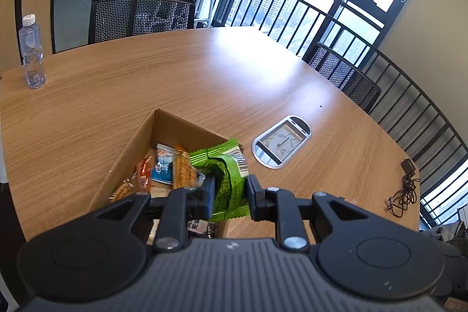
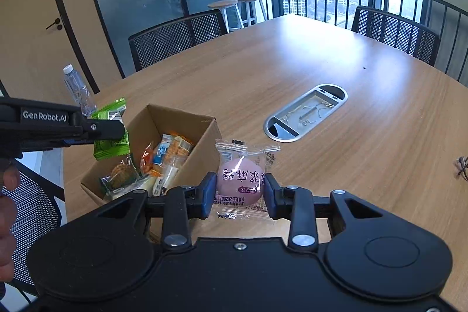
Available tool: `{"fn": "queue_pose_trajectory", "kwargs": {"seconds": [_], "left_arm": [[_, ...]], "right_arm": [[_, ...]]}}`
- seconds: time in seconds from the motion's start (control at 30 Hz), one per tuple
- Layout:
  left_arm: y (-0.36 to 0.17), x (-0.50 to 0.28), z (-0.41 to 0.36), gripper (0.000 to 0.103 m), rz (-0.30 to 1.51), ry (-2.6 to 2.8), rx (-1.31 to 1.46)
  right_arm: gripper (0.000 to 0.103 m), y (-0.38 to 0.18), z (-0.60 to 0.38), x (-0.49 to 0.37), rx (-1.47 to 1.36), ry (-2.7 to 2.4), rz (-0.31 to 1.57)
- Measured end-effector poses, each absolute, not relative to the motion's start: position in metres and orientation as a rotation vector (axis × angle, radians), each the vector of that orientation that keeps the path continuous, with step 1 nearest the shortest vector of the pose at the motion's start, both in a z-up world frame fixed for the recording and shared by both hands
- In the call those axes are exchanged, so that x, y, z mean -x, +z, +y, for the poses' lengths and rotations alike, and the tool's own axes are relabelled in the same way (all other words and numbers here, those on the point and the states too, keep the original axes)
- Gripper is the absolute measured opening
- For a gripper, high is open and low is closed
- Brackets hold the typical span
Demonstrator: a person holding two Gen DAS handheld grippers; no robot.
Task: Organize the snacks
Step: 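Carry the green biscuit pack and pink cake over the cardboard box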
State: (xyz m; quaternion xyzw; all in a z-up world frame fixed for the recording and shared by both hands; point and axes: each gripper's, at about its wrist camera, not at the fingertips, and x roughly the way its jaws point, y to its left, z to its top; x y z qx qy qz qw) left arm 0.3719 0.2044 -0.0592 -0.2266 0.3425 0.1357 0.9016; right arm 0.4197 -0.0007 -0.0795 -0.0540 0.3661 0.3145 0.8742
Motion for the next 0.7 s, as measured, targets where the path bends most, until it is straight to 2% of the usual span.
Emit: {"fn": "queue_pose_trajectory", "kwargs": {"seconds": [0.7], "left_arm": [[-0.094,-0.402,0.258,0.022,0.763,0.357,0.535]], "right_arm": [[0.034,-0.105,0.068,-0.443,0.117,0.747,0.811]]}}
